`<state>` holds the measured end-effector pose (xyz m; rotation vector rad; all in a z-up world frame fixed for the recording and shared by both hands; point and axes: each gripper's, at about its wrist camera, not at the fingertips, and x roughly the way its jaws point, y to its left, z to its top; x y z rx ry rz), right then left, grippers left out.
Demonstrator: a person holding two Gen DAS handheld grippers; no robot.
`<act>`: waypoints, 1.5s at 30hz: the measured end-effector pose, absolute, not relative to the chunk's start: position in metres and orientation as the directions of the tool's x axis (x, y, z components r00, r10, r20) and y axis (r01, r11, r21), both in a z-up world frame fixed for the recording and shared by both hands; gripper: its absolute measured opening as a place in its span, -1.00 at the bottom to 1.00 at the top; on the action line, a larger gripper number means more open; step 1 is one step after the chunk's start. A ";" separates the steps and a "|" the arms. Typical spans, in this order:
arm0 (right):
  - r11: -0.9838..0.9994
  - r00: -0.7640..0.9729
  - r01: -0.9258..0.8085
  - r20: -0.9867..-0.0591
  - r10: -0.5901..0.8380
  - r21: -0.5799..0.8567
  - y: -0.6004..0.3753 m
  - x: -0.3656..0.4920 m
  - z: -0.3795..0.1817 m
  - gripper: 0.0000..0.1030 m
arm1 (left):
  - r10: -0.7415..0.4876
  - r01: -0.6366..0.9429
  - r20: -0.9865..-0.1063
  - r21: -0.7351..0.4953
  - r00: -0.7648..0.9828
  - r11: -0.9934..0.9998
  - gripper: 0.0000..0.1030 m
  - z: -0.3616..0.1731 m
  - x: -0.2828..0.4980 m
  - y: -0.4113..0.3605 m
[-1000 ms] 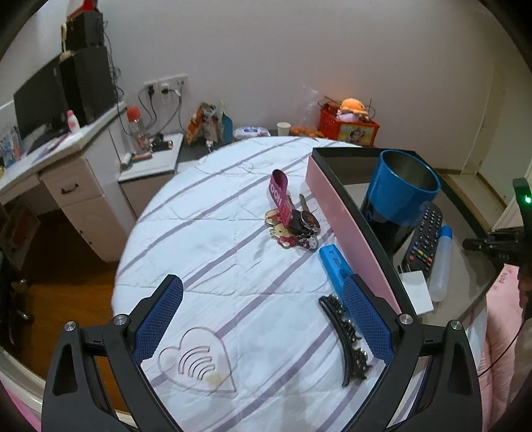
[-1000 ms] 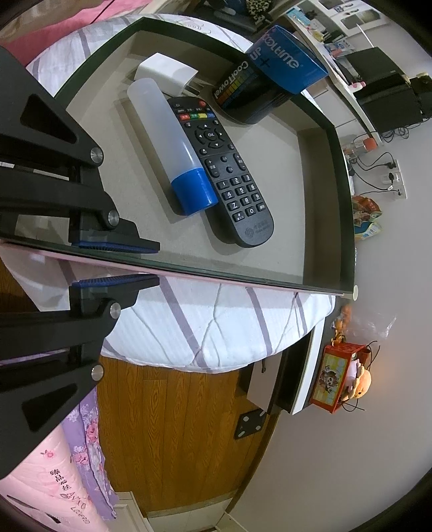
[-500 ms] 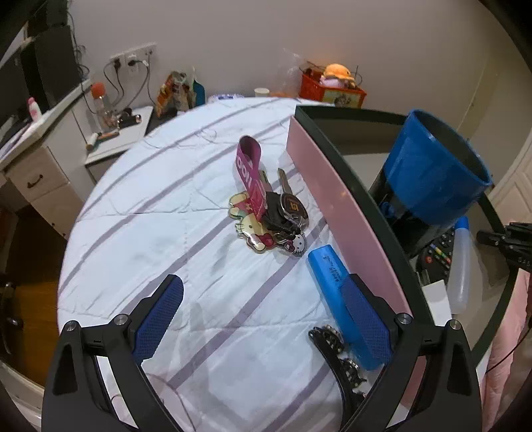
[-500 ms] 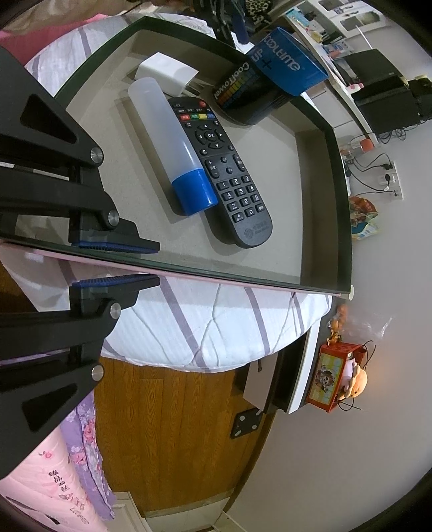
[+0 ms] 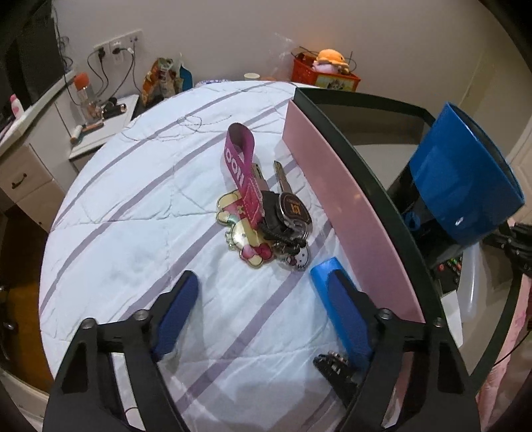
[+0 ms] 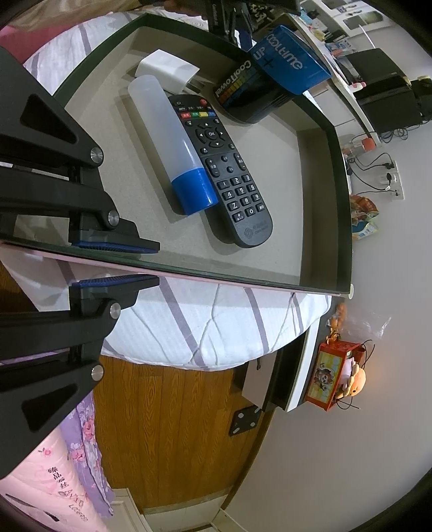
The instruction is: Organize rigid objects
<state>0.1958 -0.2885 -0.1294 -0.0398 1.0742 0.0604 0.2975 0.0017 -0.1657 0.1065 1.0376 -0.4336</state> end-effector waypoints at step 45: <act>0.997 0.461 -0.076 -0.886 0.044 0.010 -0.290 0.199 -0.135 -0.69 | -0.197 0.348 -0.845 -0.013 0.498 0.938 -0.57 -0.161 0.252 0.020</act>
